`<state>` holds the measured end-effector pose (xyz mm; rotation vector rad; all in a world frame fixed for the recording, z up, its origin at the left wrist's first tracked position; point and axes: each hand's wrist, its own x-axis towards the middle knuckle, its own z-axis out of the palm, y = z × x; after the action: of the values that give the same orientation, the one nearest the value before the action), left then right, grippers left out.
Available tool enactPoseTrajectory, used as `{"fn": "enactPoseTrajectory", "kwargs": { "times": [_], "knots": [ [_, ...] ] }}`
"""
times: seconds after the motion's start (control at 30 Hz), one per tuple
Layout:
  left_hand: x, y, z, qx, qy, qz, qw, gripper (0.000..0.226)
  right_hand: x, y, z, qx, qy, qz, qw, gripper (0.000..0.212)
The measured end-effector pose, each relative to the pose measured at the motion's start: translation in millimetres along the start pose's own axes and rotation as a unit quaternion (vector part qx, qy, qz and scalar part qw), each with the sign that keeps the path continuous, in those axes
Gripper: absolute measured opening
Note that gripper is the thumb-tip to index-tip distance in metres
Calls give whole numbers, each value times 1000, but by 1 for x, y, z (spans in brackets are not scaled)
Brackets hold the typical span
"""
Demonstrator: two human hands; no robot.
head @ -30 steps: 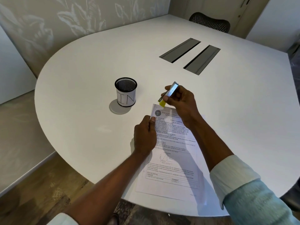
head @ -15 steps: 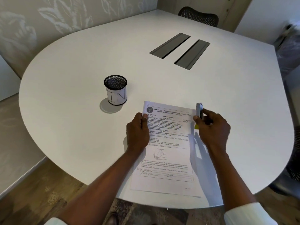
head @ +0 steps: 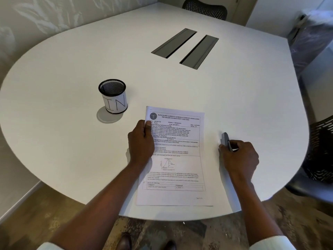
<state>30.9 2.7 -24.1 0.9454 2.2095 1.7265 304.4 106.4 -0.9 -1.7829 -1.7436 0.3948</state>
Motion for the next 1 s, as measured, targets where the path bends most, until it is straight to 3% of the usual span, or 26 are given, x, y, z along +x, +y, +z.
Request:
{"fn": "enactPoseTrajectory", "kwargs": {
  "times": [0.37,0.6,0.8,1.0],
  "knots": [
    [-2,7,-3,18,-7,-3,1000,42,-4,5,2,-9,8,-3,1000,33],
    [-3,9,-4,15,-16,-11,1000,47,-9,2,-3,-38,32,-37,998,55],
    [-3,9,-5,10,-15,-21,1000,50,-22,-12,-1,41,24,-162,986,34],
    [-4,10,-7,-13,-18,-21,1000,47,-35,-38,11,162,-66,-153,973,33]
  ]
}}
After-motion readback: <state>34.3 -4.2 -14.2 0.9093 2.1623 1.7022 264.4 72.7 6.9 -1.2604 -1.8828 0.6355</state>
